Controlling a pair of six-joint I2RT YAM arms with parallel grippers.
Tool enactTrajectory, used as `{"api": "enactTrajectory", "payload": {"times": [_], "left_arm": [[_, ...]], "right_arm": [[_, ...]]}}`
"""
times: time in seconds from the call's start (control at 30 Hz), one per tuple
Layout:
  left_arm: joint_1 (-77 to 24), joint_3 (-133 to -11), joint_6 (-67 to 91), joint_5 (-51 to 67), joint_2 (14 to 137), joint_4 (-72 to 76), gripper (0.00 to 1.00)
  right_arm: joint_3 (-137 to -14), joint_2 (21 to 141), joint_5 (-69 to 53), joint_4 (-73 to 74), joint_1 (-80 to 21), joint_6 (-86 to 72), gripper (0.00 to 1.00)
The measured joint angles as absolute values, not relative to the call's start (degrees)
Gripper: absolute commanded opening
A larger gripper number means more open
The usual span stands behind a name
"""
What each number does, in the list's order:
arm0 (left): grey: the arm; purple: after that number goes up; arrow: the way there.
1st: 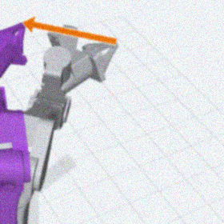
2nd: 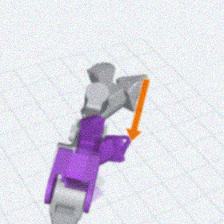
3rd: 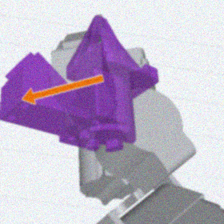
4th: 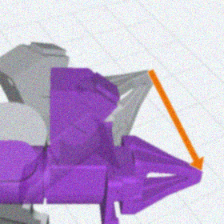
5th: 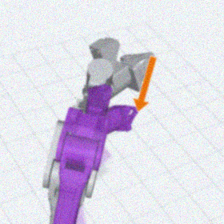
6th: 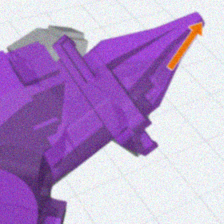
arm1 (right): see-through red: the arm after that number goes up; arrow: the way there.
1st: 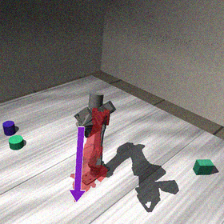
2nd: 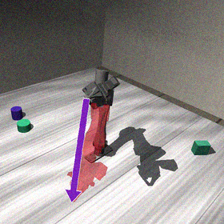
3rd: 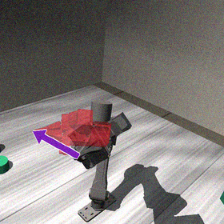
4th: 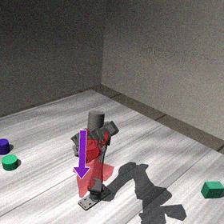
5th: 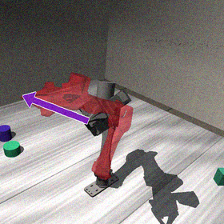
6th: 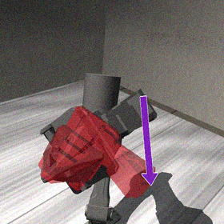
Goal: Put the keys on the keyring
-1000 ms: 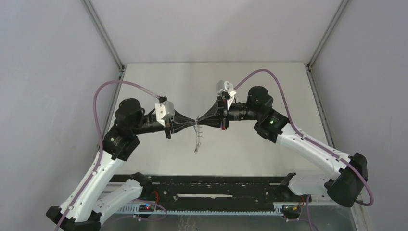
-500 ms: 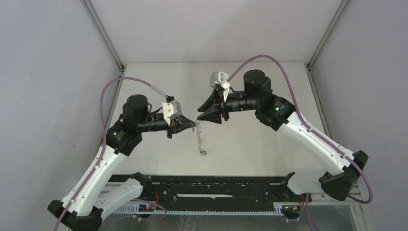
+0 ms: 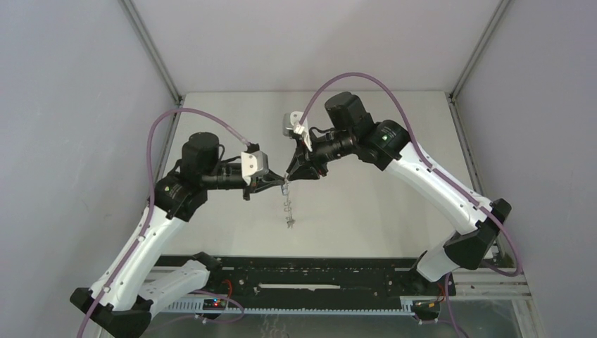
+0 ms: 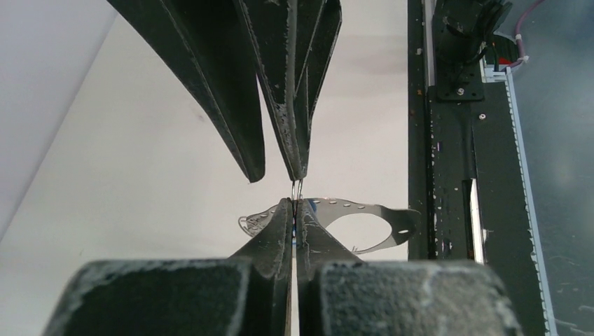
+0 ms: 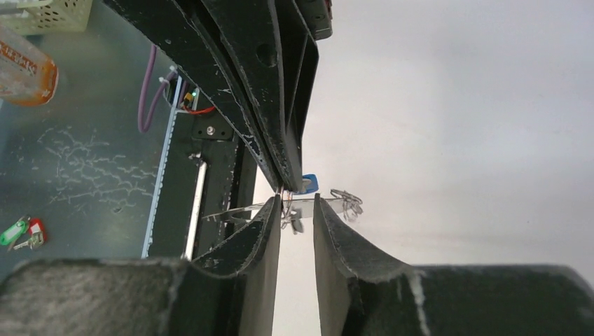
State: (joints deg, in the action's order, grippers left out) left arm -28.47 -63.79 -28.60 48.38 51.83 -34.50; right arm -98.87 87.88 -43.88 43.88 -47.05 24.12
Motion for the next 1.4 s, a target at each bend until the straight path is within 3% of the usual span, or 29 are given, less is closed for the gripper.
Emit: {"api": "enactTrajectory", "payload": {"times": [0.2,0.73,1.0,1.4], "left_arm": [[-28.49,-63.99,-30.06,48.69,52.84,-36.01,0.00],[-28.49,-63.99,-30.48,48.62,52.84,-37.10,0.00],[-28.51,-63.99,-30.65,48.14,52.82,-36.80,0.00],[-28.51,-63.99,-31.11,47.81,52.82,-35.99,0.00]], "right_arm": [[-99.44,88.42,-43.00,46.02,-47.77,25.69,0.26],[-100.90,89.78,-42.02,47.62,-48.21,25.21,0.40],[-101.78,89.78,-43.20,48.97,-47.20,23.86,0.41],[-101.78,90.52,-45.04,48.77,-48.05,22.20,0.29]]}}
